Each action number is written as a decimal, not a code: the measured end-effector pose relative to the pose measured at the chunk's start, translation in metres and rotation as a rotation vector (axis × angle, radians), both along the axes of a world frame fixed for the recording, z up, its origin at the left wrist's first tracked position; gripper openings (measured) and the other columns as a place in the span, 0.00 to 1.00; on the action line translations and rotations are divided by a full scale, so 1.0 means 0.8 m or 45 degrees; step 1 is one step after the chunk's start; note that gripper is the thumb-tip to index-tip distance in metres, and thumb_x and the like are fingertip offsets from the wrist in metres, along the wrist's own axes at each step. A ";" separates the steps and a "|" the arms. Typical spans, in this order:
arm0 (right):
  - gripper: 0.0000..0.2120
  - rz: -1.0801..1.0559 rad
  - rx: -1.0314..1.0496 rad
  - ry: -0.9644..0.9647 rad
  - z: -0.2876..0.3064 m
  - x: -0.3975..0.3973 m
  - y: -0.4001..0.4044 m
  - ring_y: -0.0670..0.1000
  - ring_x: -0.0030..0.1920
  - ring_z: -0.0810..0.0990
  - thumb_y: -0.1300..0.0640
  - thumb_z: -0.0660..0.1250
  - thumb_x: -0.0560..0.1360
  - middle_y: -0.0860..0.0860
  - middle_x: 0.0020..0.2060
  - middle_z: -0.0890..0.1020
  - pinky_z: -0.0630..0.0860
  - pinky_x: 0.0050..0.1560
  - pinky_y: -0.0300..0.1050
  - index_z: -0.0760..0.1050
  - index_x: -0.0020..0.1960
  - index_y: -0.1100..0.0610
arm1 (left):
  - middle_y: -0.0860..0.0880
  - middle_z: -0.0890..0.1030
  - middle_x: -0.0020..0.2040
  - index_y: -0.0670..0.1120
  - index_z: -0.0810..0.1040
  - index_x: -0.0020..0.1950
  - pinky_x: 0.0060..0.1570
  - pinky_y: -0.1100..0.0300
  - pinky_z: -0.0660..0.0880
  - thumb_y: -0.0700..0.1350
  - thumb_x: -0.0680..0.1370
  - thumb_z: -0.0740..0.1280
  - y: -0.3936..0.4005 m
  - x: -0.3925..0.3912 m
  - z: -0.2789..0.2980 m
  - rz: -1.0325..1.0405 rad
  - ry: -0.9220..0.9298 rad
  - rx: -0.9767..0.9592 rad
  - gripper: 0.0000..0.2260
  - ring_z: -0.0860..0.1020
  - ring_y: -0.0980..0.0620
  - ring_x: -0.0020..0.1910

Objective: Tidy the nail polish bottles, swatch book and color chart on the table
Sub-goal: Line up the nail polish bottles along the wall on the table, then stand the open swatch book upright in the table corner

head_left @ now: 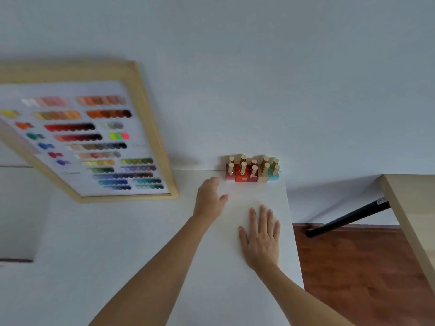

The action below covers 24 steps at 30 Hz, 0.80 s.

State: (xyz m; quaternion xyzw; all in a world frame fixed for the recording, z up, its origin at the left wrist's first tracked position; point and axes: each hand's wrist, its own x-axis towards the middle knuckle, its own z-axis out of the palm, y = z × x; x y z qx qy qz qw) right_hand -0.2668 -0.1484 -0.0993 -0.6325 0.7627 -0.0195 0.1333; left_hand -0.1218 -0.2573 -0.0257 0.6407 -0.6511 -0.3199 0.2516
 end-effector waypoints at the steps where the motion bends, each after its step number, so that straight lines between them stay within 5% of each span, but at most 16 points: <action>1: 0.32 0.005 0.028 -0.008 0.001 -0.003 0.000 0.57 0.76 0.35 0.38 0.39 0.78 0.54 0.76 0.39 0.39 0.75 0.58 0.36 0.76 0.51 | 0.45 0.78 0.55 0.43 0.73 0.61 0.51 0.60 0.73 0.42 0.72 0.72 0.013 0.005 0.008 -0.035 0.028 0.025 0.19 0.76 0.50 0.52; 10: 0.26 0.092 -0.009 -0.155 0.097 0.069 -0.010 0.63 0.73 0.58 0.47 0.59 0.78 0.61 0.75 0.55 0.58 0.71 0.63 0.57 0.73 0.54 | 0.49 0.81 0.53 0.46 0.76 0.58 0.43 0.76 0.71 0.45 0.74 0.71 0.130 0.140 0.097 -0.003 0.143 -0.033 0.14 0.78 0.57 0.46; 18: 0.21 0.505 -0.230 -0.422 0.193 0.249 0.008 0.60 0.67 0.69 0.54 0.62 0.77 0.59 0.69 0.68 0.66 0.67 0.60 0.65 0.68 0.56 | 0.49 0.81 0.50 0.46 0.78 0.56 0.44 0.70 0.75 0.44 0.74 0.71 0.230 0.326 0.161 0.311 0.162 -0.217 0.12 0.78 0.57 0.43; 24: 0.20 0.751 -0.286 -0.561 0.241 0.421 0.057 0.59 0.67 0.69 0.53 0.59 0.79 0.59 0.67 0.70 0.68 0.66 0.56 0.64 0.69 0.58 | 0.52 0.80 0.48 0.47 0.78 0.55 0.47 0.66 0.74 0.44 0.75 0.69 0.330 0.511 0.188 0.499 -0.025 -0.316 0.09 0.77 0.56 0.45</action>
